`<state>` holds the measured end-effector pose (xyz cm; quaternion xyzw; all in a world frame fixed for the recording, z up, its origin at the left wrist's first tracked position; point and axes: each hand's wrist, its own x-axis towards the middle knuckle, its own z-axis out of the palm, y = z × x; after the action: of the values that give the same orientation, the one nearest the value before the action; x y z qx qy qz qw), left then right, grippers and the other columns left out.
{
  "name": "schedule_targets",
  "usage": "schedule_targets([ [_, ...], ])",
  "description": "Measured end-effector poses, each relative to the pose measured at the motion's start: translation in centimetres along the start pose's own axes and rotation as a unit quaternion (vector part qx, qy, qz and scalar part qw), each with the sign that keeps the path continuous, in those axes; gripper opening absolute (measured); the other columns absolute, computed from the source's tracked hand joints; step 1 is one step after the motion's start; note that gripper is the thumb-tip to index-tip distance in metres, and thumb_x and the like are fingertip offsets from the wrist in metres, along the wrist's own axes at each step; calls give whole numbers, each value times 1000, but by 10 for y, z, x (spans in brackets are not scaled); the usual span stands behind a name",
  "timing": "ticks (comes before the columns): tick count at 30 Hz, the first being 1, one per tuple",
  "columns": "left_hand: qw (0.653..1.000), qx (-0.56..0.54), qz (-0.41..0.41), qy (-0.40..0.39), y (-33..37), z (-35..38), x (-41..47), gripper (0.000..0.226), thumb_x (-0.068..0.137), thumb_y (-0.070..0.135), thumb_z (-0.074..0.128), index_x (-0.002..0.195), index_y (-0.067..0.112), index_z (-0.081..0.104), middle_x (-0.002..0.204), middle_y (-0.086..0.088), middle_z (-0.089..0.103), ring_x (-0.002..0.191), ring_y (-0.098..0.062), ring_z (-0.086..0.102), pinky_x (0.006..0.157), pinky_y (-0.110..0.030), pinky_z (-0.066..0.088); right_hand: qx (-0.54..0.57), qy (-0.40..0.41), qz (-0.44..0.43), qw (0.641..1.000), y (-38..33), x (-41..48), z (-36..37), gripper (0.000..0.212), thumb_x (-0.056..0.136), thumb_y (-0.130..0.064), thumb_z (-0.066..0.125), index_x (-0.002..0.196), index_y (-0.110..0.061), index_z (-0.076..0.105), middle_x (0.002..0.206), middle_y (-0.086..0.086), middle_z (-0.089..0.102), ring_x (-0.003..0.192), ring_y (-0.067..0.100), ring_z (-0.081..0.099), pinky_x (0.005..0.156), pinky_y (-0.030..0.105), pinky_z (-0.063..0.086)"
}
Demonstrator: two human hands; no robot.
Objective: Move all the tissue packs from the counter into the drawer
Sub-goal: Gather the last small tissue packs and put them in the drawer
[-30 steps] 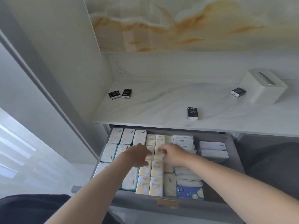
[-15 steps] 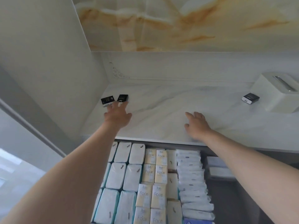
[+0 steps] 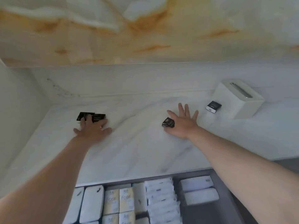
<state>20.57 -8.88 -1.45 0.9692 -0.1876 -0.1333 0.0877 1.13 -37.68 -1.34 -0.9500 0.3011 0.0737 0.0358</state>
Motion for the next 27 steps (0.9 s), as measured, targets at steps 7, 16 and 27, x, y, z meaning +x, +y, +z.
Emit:
schedule_targets([
  [7,985,12,167,-29,106,35,-21,62,90,63,52,146,52,29,164,-1,-12,150,-26,-17,122,-48,4,51,-60,117,990,76,14,-15,81,71,-81,54,145,-63,24,162,4,-30,146,40,-30,108,73,-15],
  [16,957,154,232,84,131,41,-28,79,91,64,43,153,46,-4,147,-3,28,135,-27,26,114,-47,17,168,-14,107,980,90,25,-11,71,71,-69,68,137,-56,45,161,1,20,151,29,-6,115,56,16],
  [27,962,181,178,100,95,19,-31,57,91,56,44,146,45,36,131,-3,41,126,-25,38,115,-43,22,125,15,-134,983,-15,-8,14,64,78,-65,67,137,-47,51,157,-1,27,150,27,5,115,49,21],
])
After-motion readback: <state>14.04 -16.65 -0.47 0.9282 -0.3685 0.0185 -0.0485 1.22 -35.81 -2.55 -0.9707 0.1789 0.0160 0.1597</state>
